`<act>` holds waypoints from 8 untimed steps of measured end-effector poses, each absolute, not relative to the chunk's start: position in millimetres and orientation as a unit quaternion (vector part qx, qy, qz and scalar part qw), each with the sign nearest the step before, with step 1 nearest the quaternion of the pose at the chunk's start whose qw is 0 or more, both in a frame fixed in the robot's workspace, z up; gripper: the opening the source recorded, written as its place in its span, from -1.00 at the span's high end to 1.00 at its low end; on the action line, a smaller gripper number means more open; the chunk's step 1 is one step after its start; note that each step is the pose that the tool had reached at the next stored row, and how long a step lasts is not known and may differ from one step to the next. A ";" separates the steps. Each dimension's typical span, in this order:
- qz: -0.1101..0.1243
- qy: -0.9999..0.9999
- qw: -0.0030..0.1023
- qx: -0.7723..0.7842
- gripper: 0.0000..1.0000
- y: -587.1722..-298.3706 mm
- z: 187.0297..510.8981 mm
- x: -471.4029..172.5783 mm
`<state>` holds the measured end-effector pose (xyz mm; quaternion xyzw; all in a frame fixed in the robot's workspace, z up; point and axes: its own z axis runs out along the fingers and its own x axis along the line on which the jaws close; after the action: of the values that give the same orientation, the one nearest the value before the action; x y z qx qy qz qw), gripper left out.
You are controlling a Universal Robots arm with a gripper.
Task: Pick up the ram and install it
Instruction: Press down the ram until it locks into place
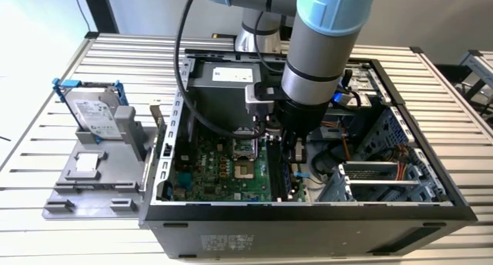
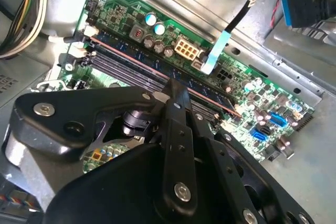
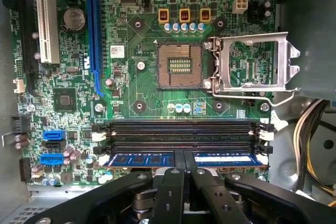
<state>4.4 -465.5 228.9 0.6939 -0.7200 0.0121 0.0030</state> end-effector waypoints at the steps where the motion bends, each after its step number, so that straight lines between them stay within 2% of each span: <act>1: 0.012 -0.720 0.003 0.694 1.00 -465.5 228.9 4.4; 8: 0.012 -0.720 0.003 0.694 1.00 -465.5 228.9 4.4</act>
<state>4.4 -465.5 228.9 0.6939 -0.7200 0.0121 0.0030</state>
